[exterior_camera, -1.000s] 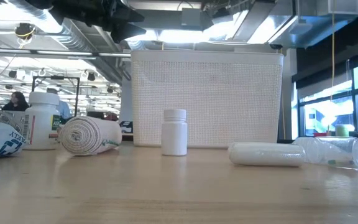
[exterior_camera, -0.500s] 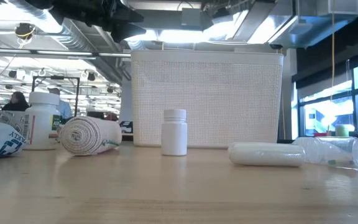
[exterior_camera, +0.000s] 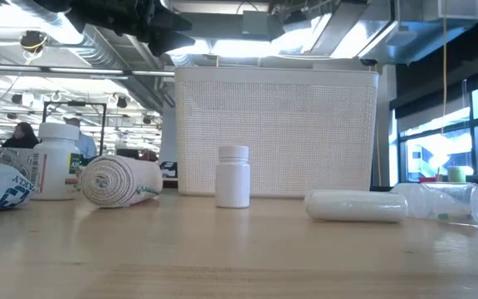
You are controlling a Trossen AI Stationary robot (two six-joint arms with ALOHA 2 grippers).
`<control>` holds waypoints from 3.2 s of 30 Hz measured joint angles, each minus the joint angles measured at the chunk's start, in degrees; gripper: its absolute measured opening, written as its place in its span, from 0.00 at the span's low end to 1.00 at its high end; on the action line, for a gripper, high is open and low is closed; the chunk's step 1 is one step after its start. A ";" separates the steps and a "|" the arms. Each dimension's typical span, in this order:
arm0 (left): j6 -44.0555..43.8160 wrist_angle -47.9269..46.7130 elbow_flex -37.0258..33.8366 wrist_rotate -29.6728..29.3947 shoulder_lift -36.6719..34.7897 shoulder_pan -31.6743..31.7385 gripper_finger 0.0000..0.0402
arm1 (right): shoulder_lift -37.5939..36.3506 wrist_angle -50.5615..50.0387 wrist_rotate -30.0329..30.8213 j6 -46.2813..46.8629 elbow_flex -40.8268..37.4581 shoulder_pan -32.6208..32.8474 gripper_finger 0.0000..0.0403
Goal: Pick & place medical supplies in basket/bin
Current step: Put the pink pill bottle into the white bin
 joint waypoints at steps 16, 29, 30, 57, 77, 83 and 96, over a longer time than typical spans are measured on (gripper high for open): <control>0.69 0.00 0.00 0.00 0.00 0.00 0.70 | -0.07 -15.24 16.38 -70.62 27.70 -28.37 0.42; 0.60 0.02 -0.02 0.00 0.00 0.01 0.70 | 1.79 -13.41 7.15 -108.57 47.76 -61.02 0.43; 0.60 0.02 -0.02 0.00 0.00 0.00 0.70 | 2.70 -13.43 5.37 -109.76 48.24 -63.34 0.43; 3.10 0.01 -0.02 0.00 0.00 0.00 0.70 | 33.80 -13.20 -7.85 -132.94 51.37 -81.56 0.43; 3.05 -1.70 -0.02 0.01 0.00 0.00 0.70 | 38.42 -11.29 -7.69 -134.05 51.35 -81.88 0.43; 3.07 -1.70 -0.02 0.02 0.00 0.00 0.70 | 38.43 -11.39 -7.69 -133.95 51.35 -81.88 0.43; 3.06 -1.70 -0.02 0.02 -0.01 0.00 0.70 | 38.43 -11.61 -7.64 -133.87 51.35 -81.88 0.51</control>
